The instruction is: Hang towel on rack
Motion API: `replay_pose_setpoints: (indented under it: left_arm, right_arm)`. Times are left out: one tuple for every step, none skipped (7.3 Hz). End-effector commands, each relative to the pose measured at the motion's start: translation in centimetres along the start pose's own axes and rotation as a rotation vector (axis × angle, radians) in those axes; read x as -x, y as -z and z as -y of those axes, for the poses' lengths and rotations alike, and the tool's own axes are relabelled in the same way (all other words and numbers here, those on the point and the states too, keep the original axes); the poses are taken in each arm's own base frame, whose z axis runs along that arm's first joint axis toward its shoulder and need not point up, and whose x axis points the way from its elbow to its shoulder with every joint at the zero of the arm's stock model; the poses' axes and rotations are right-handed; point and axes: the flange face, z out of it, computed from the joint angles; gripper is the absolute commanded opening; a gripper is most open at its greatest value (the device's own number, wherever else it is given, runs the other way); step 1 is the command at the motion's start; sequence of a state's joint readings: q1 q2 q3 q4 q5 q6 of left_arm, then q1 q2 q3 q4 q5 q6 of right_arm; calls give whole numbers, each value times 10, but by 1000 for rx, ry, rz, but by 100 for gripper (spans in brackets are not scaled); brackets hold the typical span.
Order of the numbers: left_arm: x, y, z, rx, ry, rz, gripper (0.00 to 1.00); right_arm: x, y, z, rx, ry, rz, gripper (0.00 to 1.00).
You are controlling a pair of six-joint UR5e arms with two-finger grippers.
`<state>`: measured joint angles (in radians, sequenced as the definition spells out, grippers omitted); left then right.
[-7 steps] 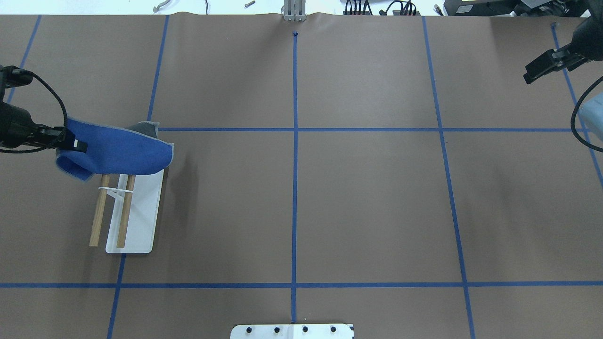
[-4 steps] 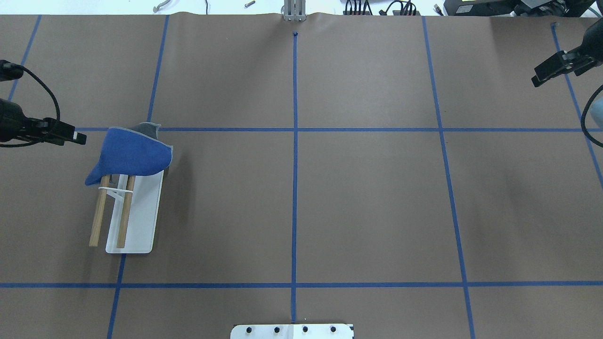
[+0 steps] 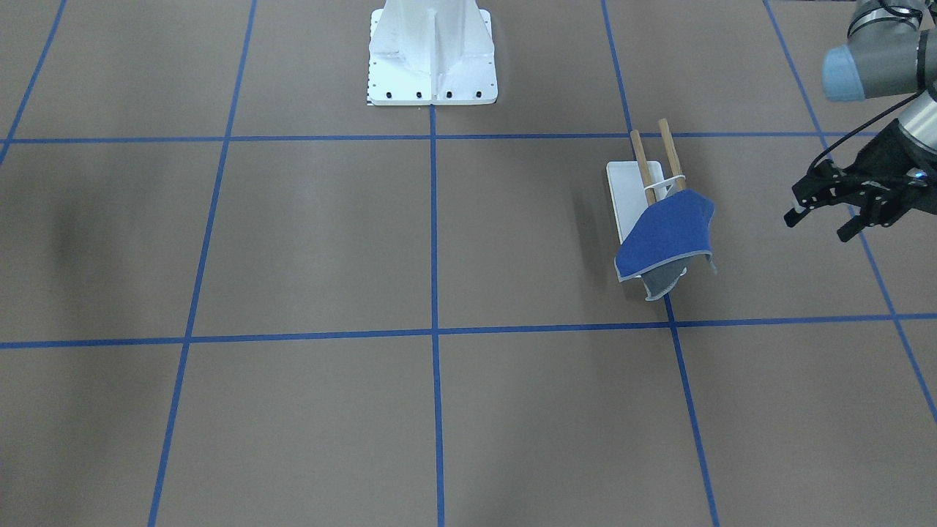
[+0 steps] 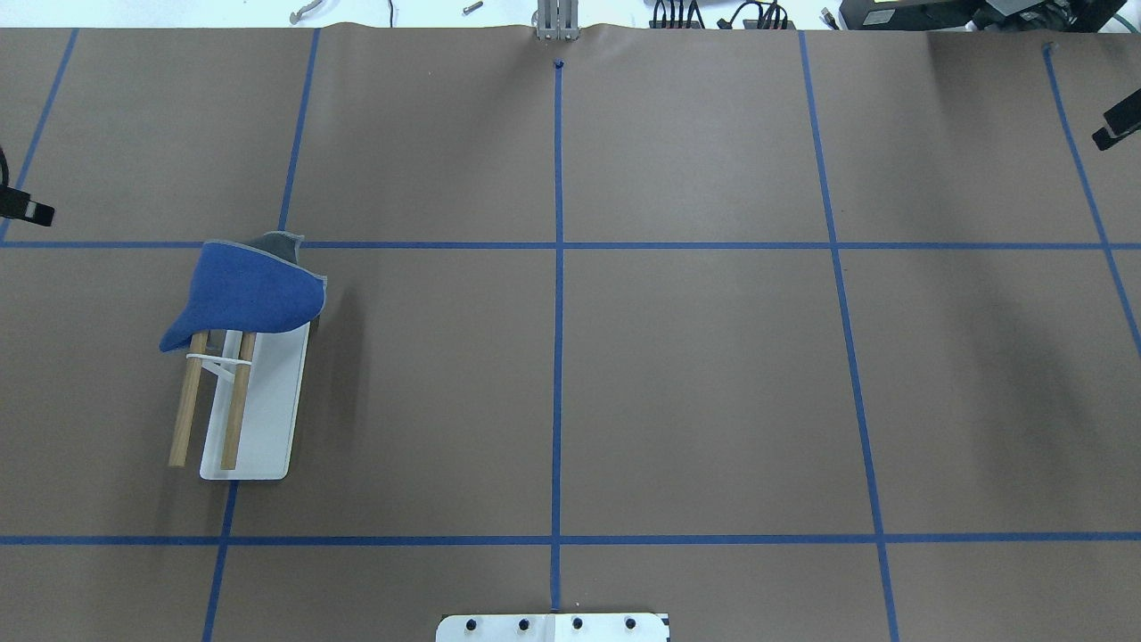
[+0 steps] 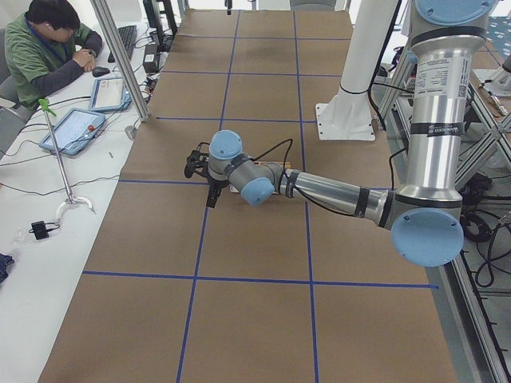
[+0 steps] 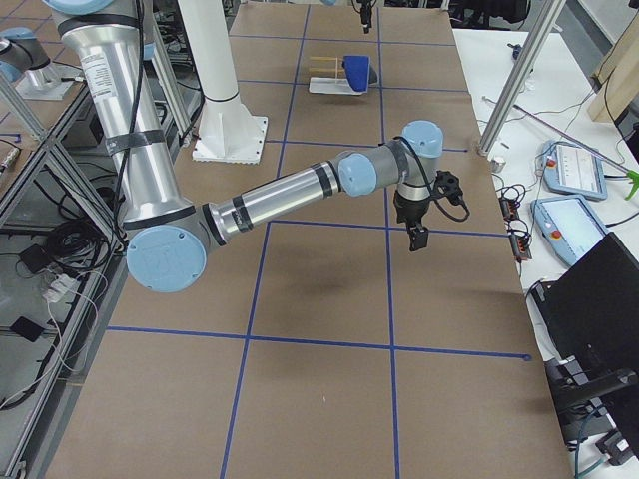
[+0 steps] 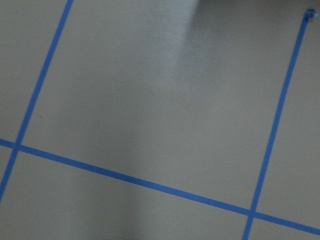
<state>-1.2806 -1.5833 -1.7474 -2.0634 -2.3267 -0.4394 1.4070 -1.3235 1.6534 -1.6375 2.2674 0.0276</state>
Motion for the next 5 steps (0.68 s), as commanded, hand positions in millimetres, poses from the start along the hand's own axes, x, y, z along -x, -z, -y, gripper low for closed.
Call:
replay_pose_setpoints:
  left_arm:
    - [77,48,4,92,-122,187,99]
    - [104,62,2,142,-102,251,99]
    - [124,66,-13,183,-39,267,99]
    - [153,51,-53,247,47,276,99]
    - [170,59,-66,227,55,279,99]
  right_arm:
    - [-72,-15,-53,53,-89,-28,100]
    - [-99,-33,-97,100,-144,-41,100]
    - [-119,-54,-136,156,-183,-85,100]
    - [-127,-65,-160,184,-210,-84,100]
    - [-126,-65,-159,182,-220,-82,100]
